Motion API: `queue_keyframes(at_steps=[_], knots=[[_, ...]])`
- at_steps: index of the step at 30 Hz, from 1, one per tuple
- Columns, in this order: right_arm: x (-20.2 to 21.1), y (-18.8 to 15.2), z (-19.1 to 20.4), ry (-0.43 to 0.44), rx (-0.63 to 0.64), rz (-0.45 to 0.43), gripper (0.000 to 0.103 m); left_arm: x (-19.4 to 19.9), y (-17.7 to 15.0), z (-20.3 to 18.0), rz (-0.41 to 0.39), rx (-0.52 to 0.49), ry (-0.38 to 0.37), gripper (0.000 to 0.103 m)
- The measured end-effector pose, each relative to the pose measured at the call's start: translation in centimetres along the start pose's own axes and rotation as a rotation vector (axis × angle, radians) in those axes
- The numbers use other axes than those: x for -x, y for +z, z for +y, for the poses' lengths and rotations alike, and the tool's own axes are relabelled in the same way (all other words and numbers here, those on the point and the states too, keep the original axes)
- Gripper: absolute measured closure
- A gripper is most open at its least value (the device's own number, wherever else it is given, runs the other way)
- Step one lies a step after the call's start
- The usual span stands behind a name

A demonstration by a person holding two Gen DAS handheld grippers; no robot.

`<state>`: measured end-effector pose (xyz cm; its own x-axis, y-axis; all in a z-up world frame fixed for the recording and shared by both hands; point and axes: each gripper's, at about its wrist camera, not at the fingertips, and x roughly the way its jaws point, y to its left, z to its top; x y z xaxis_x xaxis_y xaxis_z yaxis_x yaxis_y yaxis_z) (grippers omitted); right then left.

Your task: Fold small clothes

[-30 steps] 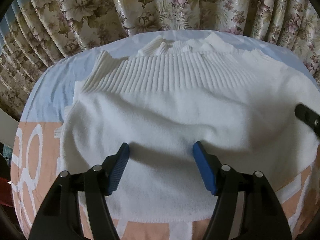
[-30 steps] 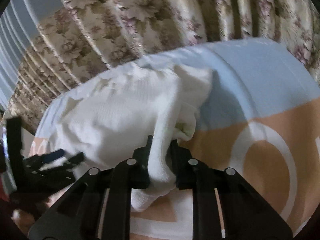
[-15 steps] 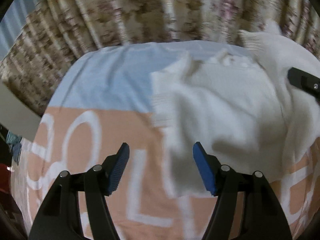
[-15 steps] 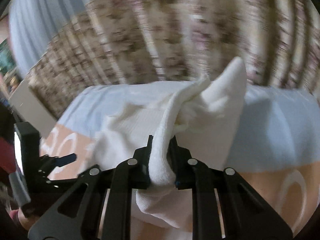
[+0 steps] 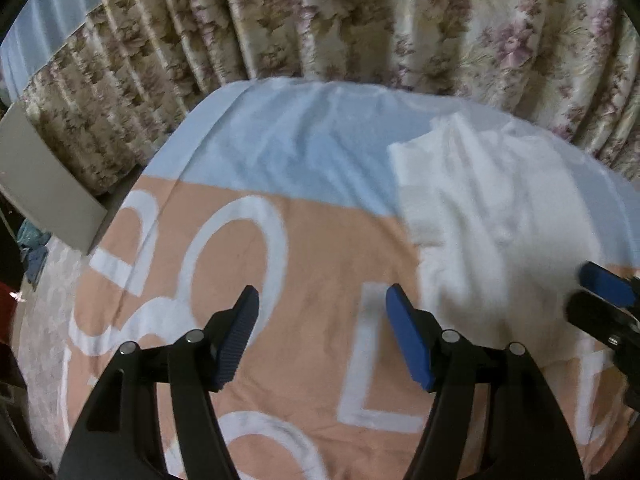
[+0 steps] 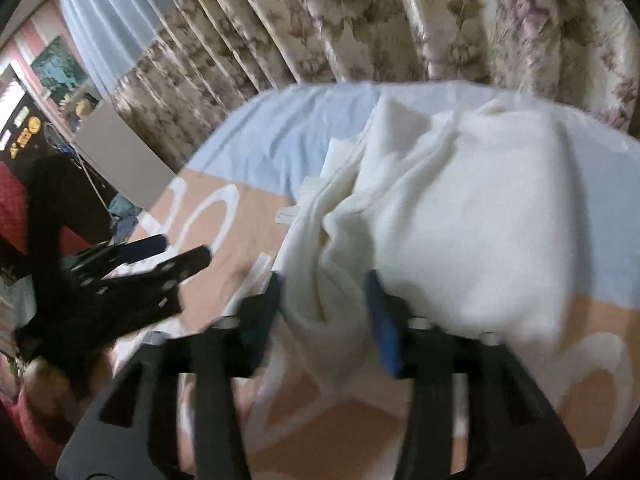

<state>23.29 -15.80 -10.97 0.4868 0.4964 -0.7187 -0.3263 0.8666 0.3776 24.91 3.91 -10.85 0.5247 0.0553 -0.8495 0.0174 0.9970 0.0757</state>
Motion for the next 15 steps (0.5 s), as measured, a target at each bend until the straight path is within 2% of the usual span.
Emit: queue_keyframes(at_steps=[2, 4, 8, 12, 13, 14, 15], knots=[[2.4, -0.4, -1.4, -0.021, -0.032, -0.035, 0.042, 0.4, 0.6, -1.3, -0.015, -0.018, -0.021, 0.036], [4.0, -0.8, -3.6, -0.081, -0.078, -0.070, 0.042, 0.8, 1.2, -2.9, -0.030, -0.033, -0.054, 0.036], [4.2, -1.8, -8.0, -0.145, -0.203, -0.063, 0.042, 0.7, 2.0, -6.4, -0.039, -0.086, -0.121, 0.033], [3.5, -2.7, -9.7, -0.154, -0.255, -0.059, 0.042, -1.2, 1.6, -9.6, 0.021, -0.157, -0.151, 0.033], [3.4, -2.9, -9.9, -0.150, -0.261, -0.058, 0.042, -1.8, 1.4, -10.1, 0.028, -0.175, -0.137, 0.037], [3.4, -3.2, -9.9, -0.150, -0.263, -0.059, 0.042, -2.2, 1.1, -10.2, 0.032, -0.182, -0.117, 0.047], [3.3, -3.4, -9.9, -0.153, -0.263, -0.060, 0.042, -2.8, 0.9, -10.1, 0.049, -0.188, -0.104, 0.078]])
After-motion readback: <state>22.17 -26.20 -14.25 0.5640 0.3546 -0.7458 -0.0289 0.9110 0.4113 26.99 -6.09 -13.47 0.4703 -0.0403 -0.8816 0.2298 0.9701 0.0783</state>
